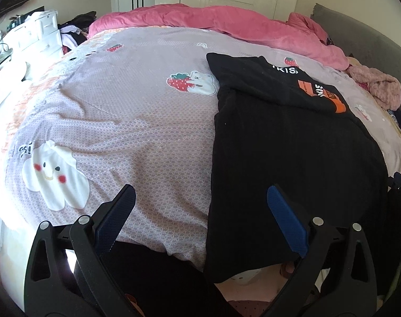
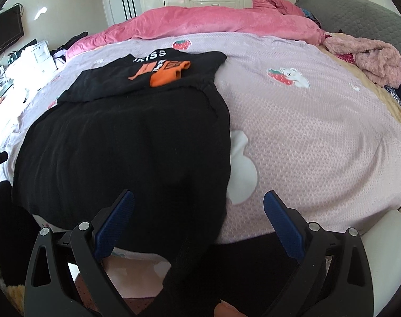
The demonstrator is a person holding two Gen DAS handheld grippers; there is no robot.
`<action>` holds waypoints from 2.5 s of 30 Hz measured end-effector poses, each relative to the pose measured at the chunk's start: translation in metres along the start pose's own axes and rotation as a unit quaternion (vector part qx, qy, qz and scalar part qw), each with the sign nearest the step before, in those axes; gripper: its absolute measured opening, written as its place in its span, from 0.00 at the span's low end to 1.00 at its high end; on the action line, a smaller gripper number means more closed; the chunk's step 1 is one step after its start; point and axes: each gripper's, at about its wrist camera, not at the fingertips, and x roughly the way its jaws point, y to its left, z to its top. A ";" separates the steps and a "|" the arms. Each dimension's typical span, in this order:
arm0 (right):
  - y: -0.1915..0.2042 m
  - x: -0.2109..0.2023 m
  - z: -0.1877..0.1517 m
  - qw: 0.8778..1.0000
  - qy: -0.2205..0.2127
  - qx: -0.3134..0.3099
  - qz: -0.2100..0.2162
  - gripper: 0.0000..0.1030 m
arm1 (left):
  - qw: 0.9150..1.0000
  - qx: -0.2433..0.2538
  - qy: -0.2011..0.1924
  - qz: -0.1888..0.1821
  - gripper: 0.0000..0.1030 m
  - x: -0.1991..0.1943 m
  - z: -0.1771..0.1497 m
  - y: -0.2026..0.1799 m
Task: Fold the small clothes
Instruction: 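Move both tools to the sweatshirt hem and close them on it, then lift the hem with both tools and fold it toward the collar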
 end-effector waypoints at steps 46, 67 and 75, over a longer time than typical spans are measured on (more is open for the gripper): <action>-0.022 -0.029 0.081 0.988 -0.126 0.038 0.086 0.06 | 0.991 -0.077 -0.036 -0.100 0.04 0.011 0.062 0.012; -0.019 0.024 0.057 0.988 -0.057 0.093 0.107 0.49 | 0.983 -0.125 -0.026 -0.131 0.49 0.025 0.040 0.019; -0.001 0.029 0.050 0.991 -0.047 0.070 0.108 0.48 | 0.982 -0.127 -0.008 -0.138 0.37 0.034 0.029 0.010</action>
